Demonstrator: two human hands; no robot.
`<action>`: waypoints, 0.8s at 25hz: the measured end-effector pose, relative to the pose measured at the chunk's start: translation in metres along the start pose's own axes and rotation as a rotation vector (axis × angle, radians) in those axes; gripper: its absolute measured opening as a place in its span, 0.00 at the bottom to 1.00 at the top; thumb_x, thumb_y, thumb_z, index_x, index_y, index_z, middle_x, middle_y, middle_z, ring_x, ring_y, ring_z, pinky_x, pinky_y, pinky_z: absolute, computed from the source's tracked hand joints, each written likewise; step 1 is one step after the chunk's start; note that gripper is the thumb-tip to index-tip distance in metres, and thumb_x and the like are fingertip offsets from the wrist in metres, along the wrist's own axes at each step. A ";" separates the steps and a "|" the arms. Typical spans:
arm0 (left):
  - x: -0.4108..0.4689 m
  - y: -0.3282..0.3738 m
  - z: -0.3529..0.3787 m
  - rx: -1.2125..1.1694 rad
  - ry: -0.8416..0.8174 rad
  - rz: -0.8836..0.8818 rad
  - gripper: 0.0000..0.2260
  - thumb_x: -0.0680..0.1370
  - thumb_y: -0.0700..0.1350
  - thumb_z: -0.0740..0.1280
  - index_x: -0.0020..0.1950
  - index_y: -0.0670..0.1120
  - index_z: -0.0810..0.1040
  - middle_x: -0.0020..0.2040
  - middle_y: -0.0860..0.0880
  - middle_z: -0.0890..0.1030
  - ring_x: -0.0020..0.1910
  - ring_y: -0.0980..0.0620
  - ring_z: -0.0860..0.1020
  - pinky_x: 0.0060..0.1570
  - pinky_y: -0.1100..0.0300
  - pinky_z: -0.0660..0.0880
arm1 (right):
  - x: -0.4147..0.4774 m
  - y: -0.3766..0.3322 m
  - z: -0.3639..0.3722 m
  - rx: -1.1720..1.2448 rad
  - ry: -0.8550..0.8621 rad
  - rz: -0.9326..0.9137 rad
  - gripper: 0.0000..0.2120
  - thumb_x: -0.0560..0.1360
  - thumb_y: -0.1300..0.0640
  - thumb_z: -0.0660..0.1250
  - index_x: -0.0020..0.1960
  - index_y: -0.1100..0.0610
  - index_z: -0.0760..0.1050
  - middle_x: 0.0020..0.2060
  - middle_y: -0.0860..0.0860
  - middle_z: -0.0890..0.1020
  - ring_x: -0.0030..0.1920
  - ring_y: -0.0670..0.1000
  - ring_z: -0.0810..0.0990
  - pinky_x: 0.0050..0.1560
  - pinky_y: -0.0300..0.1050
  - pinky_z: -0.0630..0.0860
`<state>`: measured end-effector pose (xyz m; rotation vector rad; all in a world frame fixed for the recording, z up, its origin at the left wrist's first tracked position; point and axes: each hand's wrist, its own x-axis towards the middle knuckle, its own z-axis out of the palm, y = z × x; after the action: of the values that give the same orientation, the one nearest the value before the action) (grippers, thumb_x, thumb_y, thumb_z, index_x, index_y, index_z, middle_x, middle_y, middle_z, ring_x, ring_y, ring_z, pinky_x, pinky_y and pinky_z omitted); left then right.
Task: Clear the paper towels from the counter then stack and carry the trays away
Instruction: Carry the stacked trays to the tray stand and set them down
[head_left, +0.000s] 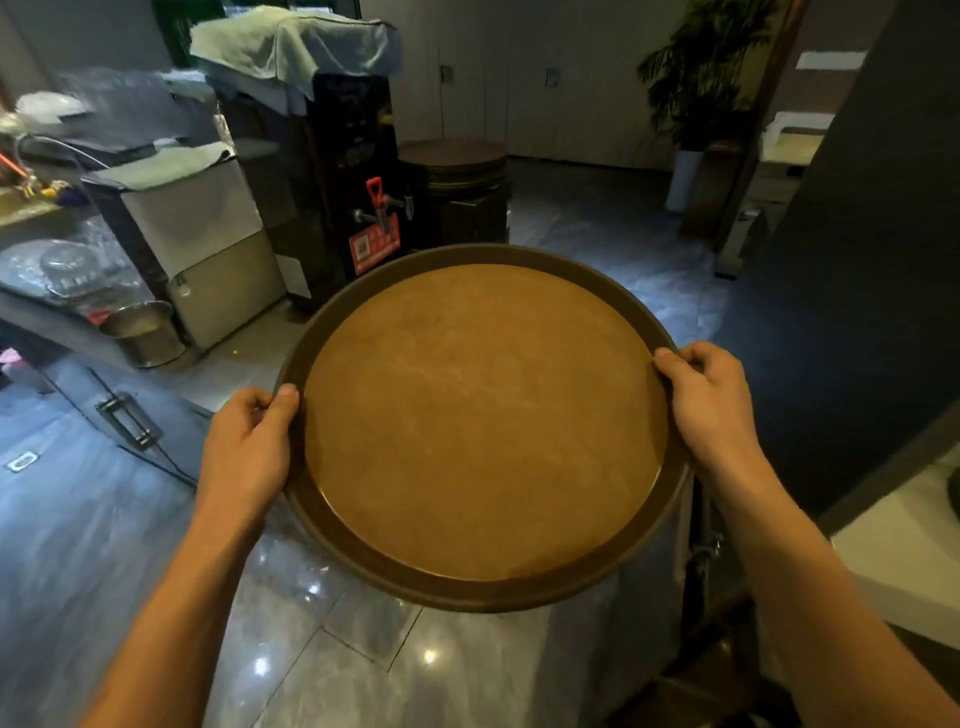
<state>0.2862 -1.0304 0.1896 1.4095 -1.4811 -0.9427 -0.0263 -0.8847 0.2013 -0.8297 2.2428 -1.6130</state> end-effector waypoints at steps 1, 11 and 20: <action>0.014 0.004 0.012 -0.008 -0.012 0.002 0.15 0.81 0.53 0.61 0.46 0.40 0.75 0.36 0.43 0.75 0.35 0.46 0.73 0.34 0.54 0.68 | 0.018 0.000 0.003 0.006 0.002 0.012 0.15 0.80 0.51 0.62 0.47 0.64 0.75 0.38 0.59 0.78 0.41 0.59 0.77 0.43 0.53 0.74; 0.217 0.014 0.141 -0.107 -0.120 0.002 0.13 0.81 0.51 0.61 0.43 0.43 0.74 0.36 0.44 0.75 0.35 0.48 0.73 0.35 0.54 0.68 | 0.210 -0.001 0.094 -0.070 0.062 0.054 0.15 0.79 0.51 0.62 0.47 0.63 0.75 0.39 0.60 0.78 0.45 0.63 0.78 0.46 0.58 0.74; 0.391 0.053 0.230 -0.103 -0.147 0.028 0.10 0.80 0.50 0.61 0.48 0.44 0.74 0.40 0.45 0.77 0.39 0.47 0.76 0.38 0.53 0.71 | 0.395 -0.025 0.170 -0.078 0.117 0.048 0.17 0.79 0.52 0.63 0.47 0.67 0.76 0.43 0.67 0.79 0.43 0.63 0.78 0.42 0.54 0.72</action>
<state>0.0562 -1.4249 0.1931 1.2652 -1.5322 -1.1090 -0.2493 -1.2529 0.2114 -0.7120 2.3998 -1.6005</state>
